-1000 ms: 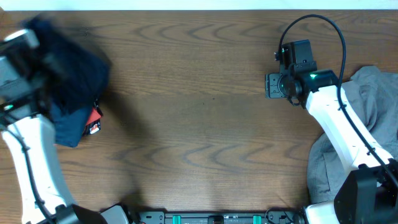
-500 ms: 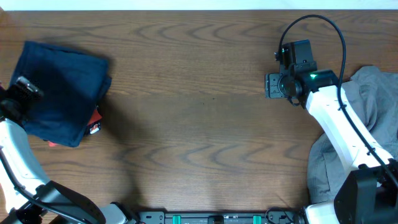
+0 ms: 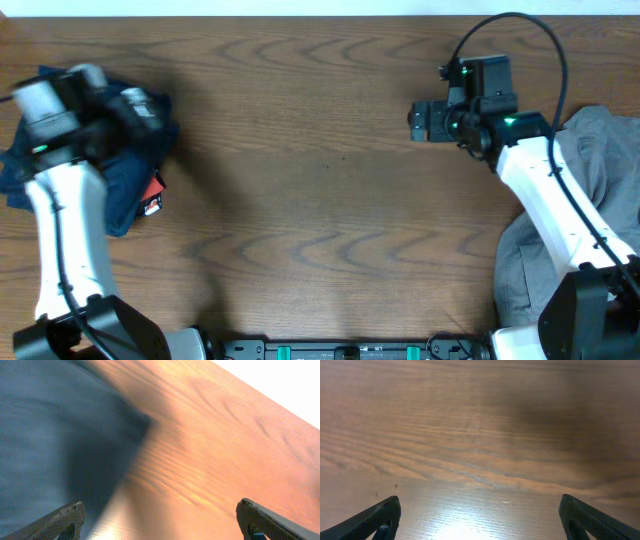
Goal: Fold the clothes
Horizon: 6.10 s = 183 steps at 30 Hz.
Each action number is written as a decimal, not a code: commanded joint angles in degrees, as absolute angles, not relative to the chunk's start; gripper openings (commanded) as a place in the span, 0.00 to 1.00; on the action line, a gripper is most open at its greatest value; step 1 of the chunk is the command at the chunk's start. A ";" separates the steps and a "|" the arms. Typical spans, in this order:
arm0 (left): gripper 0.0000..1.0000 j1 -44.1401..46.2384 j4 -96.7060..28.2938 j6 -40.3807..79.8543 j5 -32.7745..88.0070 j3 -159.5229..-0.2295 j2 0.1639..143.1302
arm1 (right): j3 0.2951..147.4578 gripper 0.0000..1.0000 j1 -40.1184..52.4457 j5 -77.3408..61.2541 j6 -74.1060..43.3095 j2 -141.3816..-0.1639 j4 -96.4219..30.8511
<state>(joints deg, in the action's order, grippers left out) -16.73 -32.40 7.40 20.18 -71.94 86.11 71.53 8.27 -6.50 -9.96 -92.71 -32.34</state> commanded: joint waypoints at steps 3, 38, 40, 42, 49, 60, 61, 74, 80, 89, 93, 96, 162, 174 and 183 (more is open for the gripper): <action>0.98 -2.74 -42.50 6.50 11.68 -72.34 87.55 | 72.38 0.99 0.80 -8.01 -12.84 -91.85 -38.74; 0.98 2.33 -52.62 4.78 6.98 -59.57 10.31 | 40.86 0.99 -8.82 -6.00 -7.05 -27.33 -56.62; 0.98 2.33 -52.88 4.78 6.98 -59.57 10.24 | 40.86 0.99 -8.82 -6.00 -7.05 -27.31 -60.42; 0.98 2.33 -53.71 4.78 6.98 -59.57 10.28 | 40.86 0.99 -8.82 -6.00 -7.03 -27.31 -63.57; 0.98 2.33 -57.36 4.78 6.98 -59.57 10.28 | 40.71 0.99 -5.89 3.66 -7.01 -27.40 -64.36; 0.98 2.33 -68.36 4.78 6.98 -59.57 10.28 | 40.27 0.99 -4.64 12.40 -7.01 -22.79 -64.16; 0.98 2.33 -69.52 4.78 6.98 -59.57 10.28 | 40.05 0.99 -3.90 12.40 -7.01 -21.87 -64.12; 0.98 2.33 -73.32 4.78 6.98 -59.57 10.28 | 23.94 0.99 2.13 4.51 -5.65 -4.80 -38.13; 0.98 2.33 -73.32 4.78 6.98 -59.57 10.28 | 8.16 0.99 2.50 -0.32 -3.97 -0.36 -10.59; 0.98 2.33 -73.32 4.78 6.98 -59.57 10.28 | 0.32 0.99 3.68 -0.91 0.95 -0.36 -4.34; 0.98 2.33 -73.32 4.78 6.98 -59.57 10.28 | 0.32 0.99 3.68 -0.89 0.93 -0.49 -4.27; 0.98 2.33 -73.32 4.78 6.98 -59.57 10.28 | 0.32 0.99 3.66 -0.91 0.93 -0.58 -4.23; 0.98 -0.10 -3.31 4.14 -8.40 -0.23 0.08 | 0.32 0.99 3.68 -0.91 0.93 -0.60 -4.23; 0.98 -0.10 -3.31 4.14 -8.43 -0.23 0.23 | 0.32 0.99 3.68 -0.91 0.93 -0.64 -4.23; 0.98 -0.10 -3.31 4.14 -8.43 -0.23 0.23 | 0.32 0.99 3.66 -0.91 0.93 -0.64 -4.23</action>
